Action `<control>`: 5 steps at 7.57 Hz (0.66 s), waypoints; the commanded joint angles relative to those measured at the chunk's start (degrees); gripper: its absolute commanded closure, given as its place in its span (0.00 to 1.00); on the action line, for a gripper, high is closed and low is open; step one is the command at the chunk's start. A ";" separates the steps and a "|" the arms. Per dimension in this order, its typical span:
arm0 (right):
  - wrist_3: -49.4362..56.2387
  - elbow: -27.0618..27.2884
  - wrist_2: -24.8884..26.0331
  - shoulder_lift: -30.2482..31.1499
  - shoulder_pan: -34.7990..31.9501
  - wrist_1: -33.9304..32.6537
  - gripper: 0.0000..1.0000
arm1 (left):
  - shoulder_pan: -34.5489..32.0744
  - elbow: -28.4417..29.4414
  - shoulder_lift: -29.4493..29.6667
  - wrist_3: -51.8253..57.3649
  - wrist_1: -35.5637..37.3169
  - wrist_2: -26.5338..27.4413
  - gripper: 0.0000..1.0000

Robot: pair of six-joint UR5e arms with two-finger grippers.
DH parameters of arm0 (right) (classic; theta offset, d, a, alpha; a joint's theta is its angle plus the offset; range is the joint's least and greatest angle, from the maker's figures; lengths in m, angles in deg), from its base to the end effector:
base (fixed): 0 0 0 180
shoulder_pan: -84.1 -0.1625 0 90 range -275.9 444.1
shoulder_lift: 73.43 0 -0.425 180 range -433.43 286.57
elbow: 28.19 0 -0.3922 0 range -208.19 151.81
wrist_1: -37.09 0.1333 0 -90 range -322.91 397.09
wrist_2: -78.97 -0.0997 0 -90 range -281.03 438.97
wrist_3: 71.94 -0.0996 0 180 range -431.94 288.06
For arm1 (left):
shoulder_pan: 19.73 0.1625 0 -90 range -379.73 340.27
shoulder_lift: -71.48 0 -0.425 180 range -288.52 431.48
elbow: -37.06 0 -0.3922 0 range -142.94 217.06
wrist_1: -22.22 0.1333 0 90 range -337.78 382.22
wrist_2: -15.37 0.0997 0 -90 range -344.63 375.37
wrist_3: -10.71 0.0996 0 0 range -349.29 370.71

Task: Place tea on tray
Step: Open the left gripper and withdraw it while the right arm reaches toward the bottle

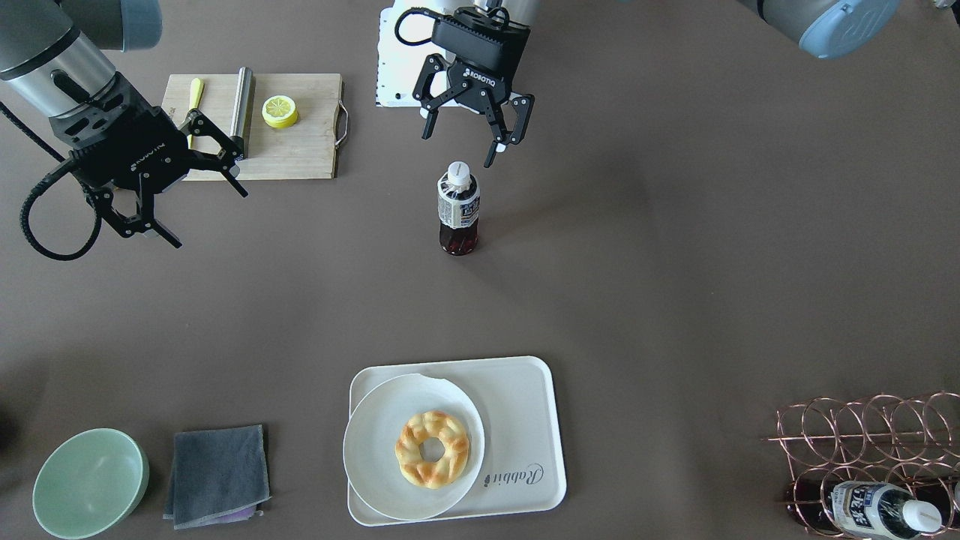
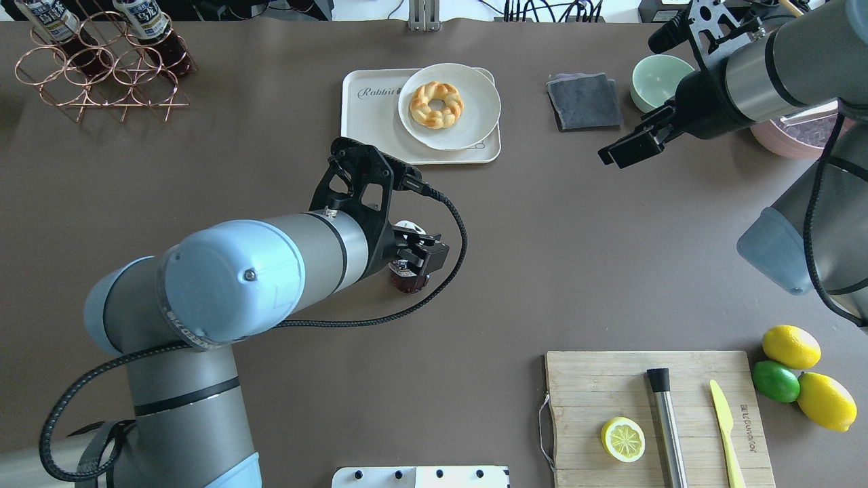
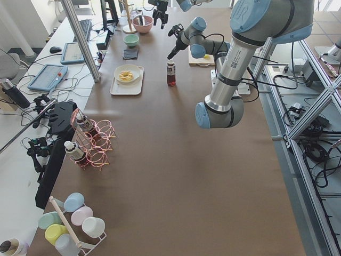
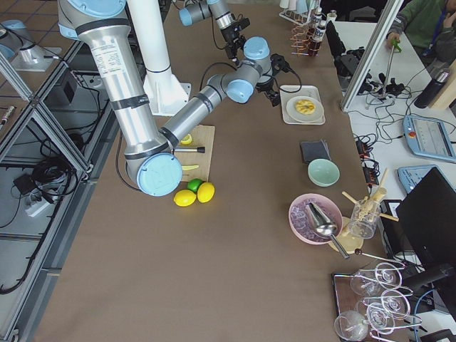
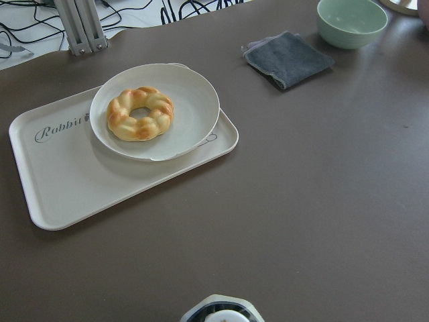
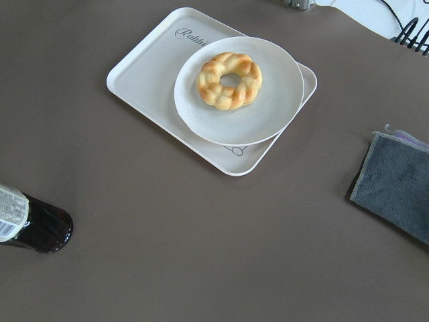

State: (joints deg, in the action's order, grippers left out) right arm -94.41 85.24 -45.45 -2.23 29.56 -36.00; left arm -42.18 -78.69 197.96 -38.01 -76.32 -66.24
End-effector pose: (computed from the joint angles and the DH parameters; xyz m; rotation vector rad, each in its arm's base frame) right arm -0.2558 -0.4919 0.2578 0.6153 -0.9694 -0.5111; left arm 0.4623 -0.3510 0.0955 0.7601 0.9813 0.1950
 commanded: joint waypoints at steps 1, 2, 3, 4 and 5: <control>-6.68 -0.57 7.31 -5.34 6.61 -0.21 0.00 | -12.99 -3.16 -5.59 -3.72 0.28 -20.41 0.03; -9.23 -0.93 10.66 -7.64 9.86 -0.56 0.00 | -22.98 -3.17 -10.33 -3.66 0.46 -34.70 0.03; -11.52 -0.93 13.65 -9.83 12.85 -0.74 0.00 | -31.78 -3.26 -15.51 -2.70 0.11 -44.42 0.03; -13.28 -0.76 17.77 -11.25 15.76 -0.74 0.00 | -35.96 -3.61 -20.17 4.79 0.19 -45.30 0.03; -15.30 -0.75 21.03 -13.00 19.09 -0.74 0.00 | -37.65 -4.04 -27.96 14.70 0.11 -45.13 0.02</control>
State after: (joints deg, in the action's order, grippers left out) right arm -106.18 84.43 -30.55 -12.17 43.09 -36.67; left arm -73.57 -82.09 181.12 -36.58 -76.13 -107.94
